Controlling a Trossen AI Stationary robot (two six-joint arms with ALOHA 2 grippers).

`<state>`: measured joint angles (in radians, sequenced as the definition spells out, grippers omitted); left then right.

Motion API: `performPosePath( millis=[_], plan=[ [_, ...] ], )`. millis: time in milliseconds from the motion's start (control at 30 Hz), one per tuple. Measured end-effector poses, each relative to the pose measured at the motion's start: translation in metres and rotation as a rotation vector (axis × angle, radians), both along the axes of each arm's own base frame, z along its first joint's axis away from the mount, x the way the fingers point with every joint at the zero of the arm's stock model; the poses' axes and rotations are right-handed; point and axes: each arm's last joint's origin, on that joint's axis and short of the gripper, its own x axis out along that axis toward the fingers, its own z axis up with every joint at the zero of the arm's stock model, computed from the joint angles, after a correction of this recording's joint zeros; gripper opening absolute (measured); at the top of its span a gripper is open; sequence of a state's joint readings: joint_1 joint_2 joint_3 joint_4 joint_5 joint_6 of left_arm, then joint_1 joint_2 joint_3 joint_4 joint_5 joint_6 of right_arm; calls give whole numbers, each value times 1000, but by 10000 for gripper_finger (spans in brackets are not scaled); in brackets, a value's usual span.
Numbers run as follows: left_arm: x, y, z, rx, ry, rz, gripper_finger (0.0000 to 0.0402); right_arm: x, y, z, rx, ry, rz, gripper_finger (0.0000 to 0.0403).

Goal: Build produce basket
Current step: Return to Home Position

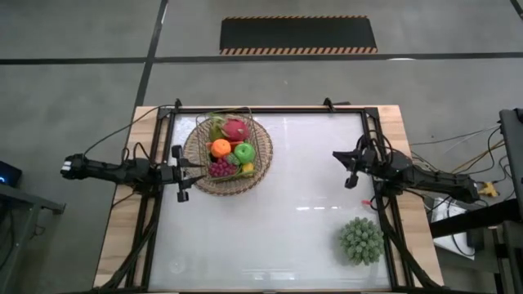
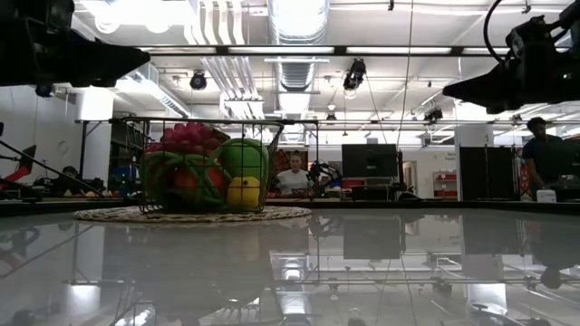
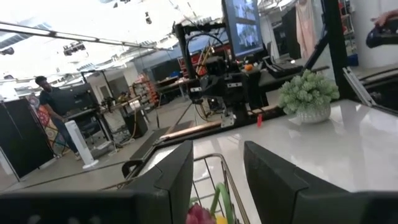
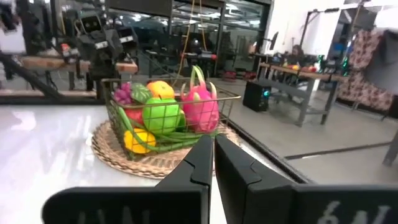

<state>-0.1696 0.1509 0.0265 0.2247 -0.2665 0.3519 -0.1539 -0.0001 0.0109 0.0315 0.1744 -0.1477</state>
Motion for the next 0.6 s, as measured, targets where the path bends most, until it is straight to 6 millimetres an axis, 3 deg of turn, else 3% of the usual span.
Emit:
performPosePath(
  millis=[200, 600],
  plan=[
    [1, 0, 0, 1, 5, 0, 125, 0, -1, 0, 94, -39, -6, 9],
    [2, 0, -2, 4, 23, 0, 125, 0, -1, 0, 81, -29, -7, 9]
  ],
)
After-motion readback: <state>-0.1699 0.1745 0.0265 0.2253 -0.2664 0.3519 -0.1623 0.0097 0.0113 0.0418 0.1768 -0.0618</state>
